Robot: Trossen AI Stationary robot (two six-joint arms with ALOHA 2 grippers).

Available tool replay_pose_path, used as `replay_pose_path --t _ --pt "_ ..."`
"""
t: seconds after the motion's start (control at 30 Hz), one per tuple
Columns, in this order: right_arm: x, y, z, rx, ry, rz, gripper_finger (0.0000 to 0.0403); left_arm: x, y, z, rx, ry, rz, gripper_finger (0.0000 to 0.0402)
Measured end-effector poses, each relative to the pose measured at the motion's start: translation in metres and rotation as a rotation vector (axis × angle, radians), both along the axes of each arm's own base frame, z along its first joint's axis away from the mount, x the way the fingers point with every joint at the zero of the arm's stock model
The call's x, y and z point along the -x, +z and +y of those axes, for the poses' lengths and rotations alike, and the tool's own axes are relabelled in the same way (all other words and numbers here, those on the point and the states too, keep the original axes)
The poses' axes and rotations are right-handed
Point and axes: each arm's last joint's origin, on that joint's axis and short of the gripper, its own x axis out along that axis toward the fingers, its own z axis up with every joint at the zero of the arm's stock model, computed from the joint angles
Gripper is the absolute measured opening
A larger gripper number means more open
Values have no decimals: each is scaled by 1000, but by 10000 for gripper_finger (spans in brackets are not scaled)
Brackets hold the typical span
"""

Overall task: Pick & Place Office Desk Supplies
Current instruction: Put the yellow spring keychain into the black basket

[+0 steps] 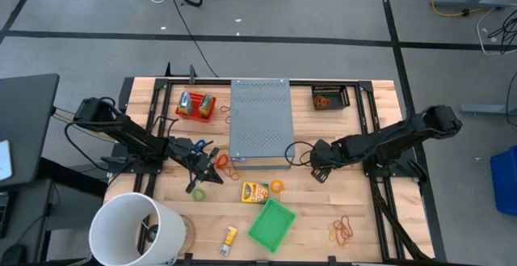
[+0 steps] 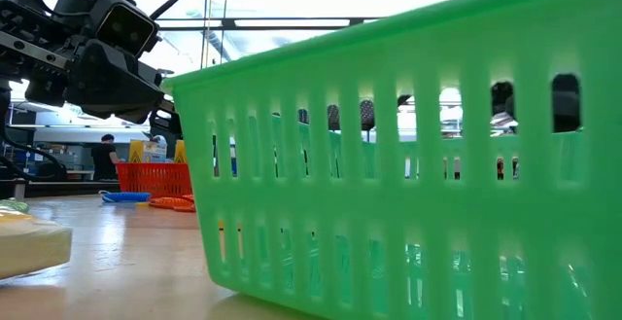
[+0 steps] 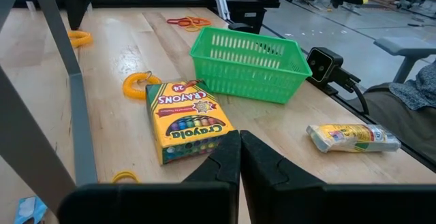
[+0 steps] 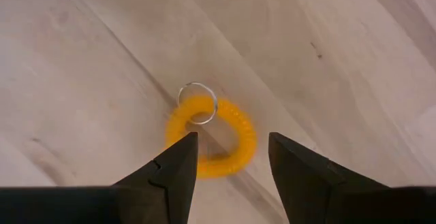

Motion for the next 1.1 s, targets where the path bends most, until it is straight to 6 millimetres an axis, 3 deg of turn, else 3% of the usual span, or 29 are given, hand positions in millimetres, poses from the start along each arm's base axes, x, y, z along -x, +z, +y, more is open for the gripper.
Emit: replay_pose_path --t 0.3,0.47,0.6,0.73,1.1 --pt "-8 -25 1 28 34 116 182 0 0 0 -1 0 -1 8" --pt "-12 -31 4 32 42 150 123 0 0 0 -1 1 -1 8" --pt "-15 -28 8 50 74 140 23 0 0 0 -2 3 -1 8" --pt "-20 -22 12 93 78 125 13 0 0 0 -2 3 -1 8" --pt "-27 8 -3 435 7 170 2 0 0 0 -1 3 0 8"
